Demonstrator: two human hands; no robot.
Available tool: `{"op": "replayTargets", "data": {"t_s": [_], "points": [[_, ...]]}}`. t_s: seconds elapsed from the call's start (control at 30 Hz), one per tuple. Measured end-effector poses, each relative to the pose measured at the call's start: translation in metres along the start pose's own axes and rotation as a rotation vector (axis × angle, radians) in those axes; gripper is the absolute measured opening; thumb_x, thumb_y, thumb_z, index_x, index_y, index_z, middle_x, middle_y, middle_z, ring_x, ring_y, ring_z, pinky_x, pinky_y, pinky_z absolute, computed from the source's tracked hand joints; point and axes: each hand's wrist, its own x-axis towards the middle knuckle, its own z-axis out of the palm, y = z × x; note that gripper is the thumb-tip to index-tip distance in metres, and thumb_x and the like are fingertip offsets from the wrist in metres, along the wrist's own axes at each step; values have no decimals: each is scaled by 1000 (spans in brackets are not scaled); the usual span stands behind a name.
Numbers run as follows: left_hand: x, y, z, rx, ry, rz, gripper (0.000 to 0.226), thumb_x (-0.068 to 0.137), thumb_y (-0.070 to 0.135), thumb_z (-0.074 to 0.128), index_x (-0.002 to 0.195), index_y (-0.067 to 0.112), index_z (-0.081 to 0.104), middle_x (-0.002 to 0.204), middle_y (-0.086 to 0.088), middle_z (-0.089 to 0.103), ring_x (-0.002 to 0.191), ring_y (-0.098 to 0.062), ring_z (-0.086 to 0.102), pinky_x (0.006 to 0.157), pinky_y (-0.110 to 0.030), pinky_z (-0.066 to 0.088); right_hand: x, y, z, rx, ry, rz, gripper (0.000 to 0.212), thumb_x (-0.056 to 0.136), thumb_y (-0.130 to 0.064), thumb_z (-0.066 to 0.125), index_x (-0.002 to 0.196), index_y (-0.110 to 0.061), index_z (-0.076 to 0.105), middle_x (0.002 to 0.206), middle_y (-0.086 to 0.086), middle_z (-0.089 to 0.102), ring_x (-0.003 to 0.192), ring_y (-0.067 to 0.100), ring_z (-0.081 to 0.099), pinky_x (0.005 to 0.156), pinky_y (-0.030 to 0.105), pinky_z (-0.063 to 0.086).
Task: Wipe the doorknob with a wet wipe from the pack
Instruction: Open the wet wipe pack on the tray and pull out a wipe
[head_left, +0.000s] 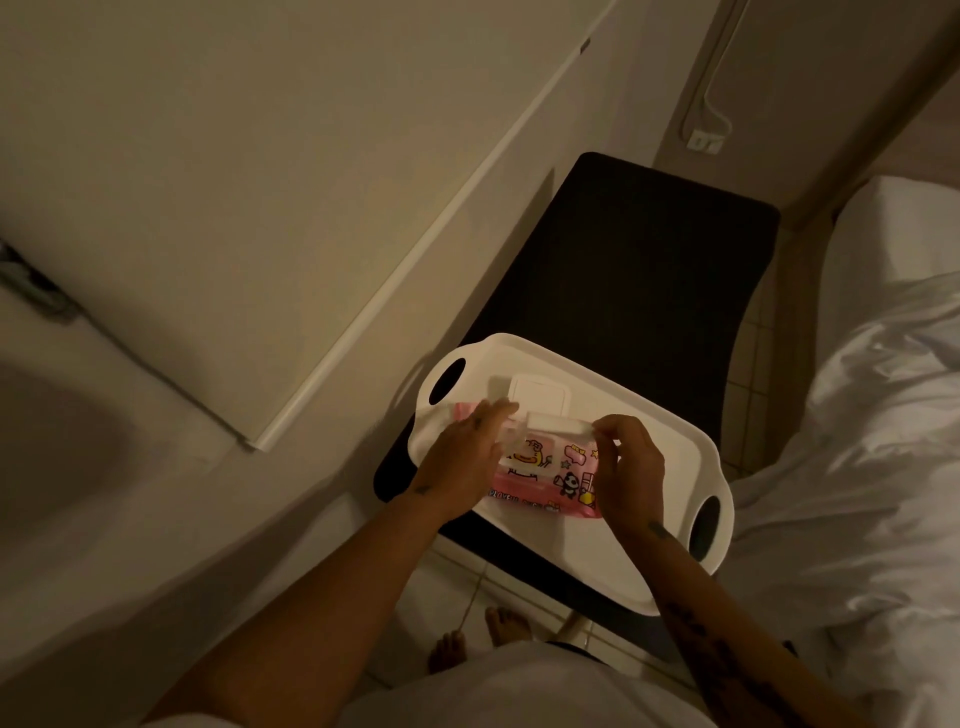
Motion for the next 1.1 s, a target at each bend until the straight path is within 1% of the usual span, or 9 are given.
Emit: {"op": "replayTargets", "data": {"t_s": [0.03, 0.1, 0.2, 0.33, 0.43, 0.63, 0.77, 0.9, 1.1], "points": [[0, 3, -3, -41, 21, 12, 51, 93, 11, 46, 139, 22, 27, 134, -13, 50, 115, -28, 52, 88, -33, 45, 1, -2, 0, -1, -4, -6, 3, 84, 5, 55, 84, 2, 56, 89, 21, 62, 78, 19, 52, 65, 26, 46], [1, 9, -7, -113, 25, 31, 54, 92, 18, 50, 140, 25, 26, 134, -9, 49, 113, -23, 53, 88, -33, 47, 3, -5, 1, -4, -17, -17, 3, 84, 4, 55, 85, 2, 57, 90, 21, 63, 80, 20, 53, 68, 29, 47], [3, 14, -9, -155, 49, 44, 45, 89, 19, 55, 132, 20, 41, 131, -8, 53, 114, -22, 53, 90, -33, 50, 5, -8, 3, 8, -57, -11, 4, 85, 3, 54, 86, 2, 57, 91, 20, 63, 80, 19, 53, 67, 22, 45], [7, 21, -11, -219, 132, 25, 23, 87, 14, 57, 108, 6, 63, 102, -12, 68, 90, -17, 61, 72, -8, 42, 9, -15, 6, 69, -58, 12, 9, 87, 4, 50, 90, 0, 58, 90, 15, 63, 78, 16, 52, 62, 10, 37], [10, 25, -18, -295, 214, -41, 17, 87, 15, 57, 99, 6, 66, 93, -9, 69, 80, -11, 58, 67, -6, 41, 17, -25, 9, 154, -75, 13, 13, 89, 3, 47, 92, -3, 58, 90, 7, 59, 81, 19, 54, 65, 16, 42], [9, 10, -29, -326, 236, -219, 17, 90, 11, 50, 98, -1, 60, 92, -23, 66, 81, -31, 60, 68, -36, 49, 42, -19, 30, 56, -251, 29, 21, 93, -8, 45, 112, -6, 53, 119, 14, 57, 105, 24, 52, 88, 38, 44], [2, -7, -22, -399, 192, -361, 23, 91, 6, 46, 110, 0, 59, 109, -20, 63, 99, -31, 59, 76, -33, 47, 59, -2, 43, -129, -442, 76, 48, 89, -12, 53, 134, -12, 35, 143, 14, 36, 131, 30, 28, 107, 45, 28], [-4, -21, -11, -404, 136, -476, 29, 88, 2, 48, 115, -1, 56, 113, -21, 61, 101, -31, 58, 76, -28, 44, 63, 6, 49, -199, -580, 103, 64, 86, -15, 58, 140, -12, 23, 147, 15, 28, 133, 33, 25, 107, 49, 27], [-8, -30, -10, -564, 256, -553, 31, 86, -3, 50, 116, 1, 55, 115, -24, 60, 104, -35, 58, 86, -45, 51, 44, -5, 40, -120, -365, -29, 49, 85, -10, 59, 130, -12, 41, 130, 16, 44, 114, 30, 44, 95, 41, 43]]}}
